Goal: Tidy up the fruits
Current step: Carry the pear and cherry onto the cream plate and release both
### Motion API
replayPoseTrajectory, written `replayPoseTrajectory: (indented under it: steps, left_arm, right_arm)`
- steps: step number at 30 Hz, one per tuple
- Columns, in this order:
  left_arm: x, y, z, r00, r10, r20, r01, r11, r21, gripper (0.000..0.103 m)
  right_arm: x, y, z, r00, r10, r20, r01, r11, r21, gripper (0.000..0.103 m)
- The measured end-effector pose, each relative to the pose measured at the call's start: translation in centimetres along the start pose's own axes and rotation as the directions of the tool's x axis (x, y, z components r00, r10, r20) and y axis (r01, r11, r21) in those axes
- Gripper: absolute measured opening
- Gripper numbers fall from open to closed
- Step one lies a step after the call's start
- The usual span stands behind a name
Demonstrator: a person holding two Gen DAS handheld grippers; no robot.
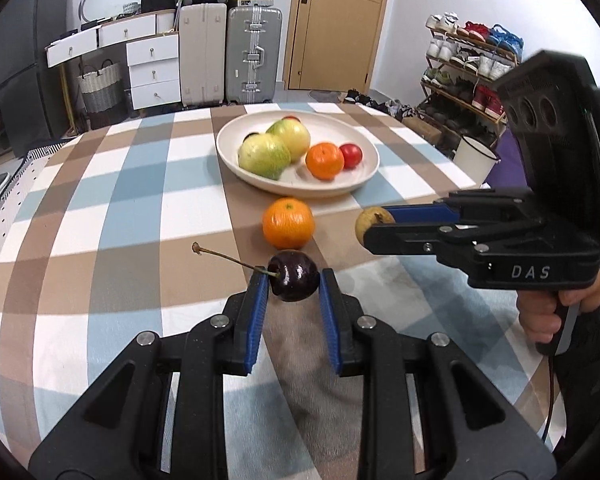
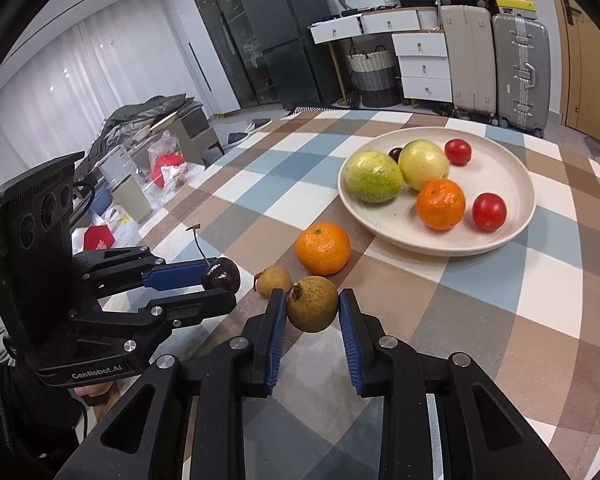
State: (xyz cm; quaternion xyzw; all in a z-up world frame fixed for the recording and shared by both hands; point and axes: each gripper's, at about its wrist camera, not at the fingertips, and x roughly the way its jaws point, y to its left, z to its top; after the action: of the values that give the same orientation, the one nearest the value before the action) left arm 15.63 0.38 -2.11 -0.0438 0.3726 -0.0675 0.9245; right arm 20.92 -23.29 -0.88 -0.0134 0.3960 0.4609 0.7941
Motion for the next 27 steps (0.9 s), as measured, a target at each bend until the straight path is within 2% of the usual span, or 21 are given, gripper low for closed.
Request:
replayPoseTrajectory:
  steps: [6, 11, 14, 27]
  left_arm:
    - [0.6, -0.4, 2.0, 1.000, -0.010, 0.026, 0.010, 1.000, 0.008, 0.023]
    - [1.2, -0.9, 3.6, 0.998, -0.016, 0.056, 0.014, 1.000, 0.022, 0.023]
    - [2.0, -1.2, 4.6, 0.998, -0.026, 0.059, 0.024, 0.999, 0.025, 0.023]
    - [6.1, -2.9, 7.8, 0.997, -0.037, 0.060, 0.033, 0.997, 0.065, 0.023]
  right_arm:
    - [-0.9, -1.4, 0.5, 0.998, -0.032, 0.051, 0.029, 0.998, 0.051, 0.027]
    - [-2.5, -2.2, 1.1, 0.982, -0.121, 0.143, 0.111, 0.991, 0.075, 0.027]
    - [-3.3, -2.9, 1.3, 0.975, -0.138, 0.173, 0.122, 0.987, 0.102, 0.027]
    - [-3.2, -5.3, 1.6, 0.967, -0.180, 0.179, 0.150, 0.975, 0.166, 0.027]
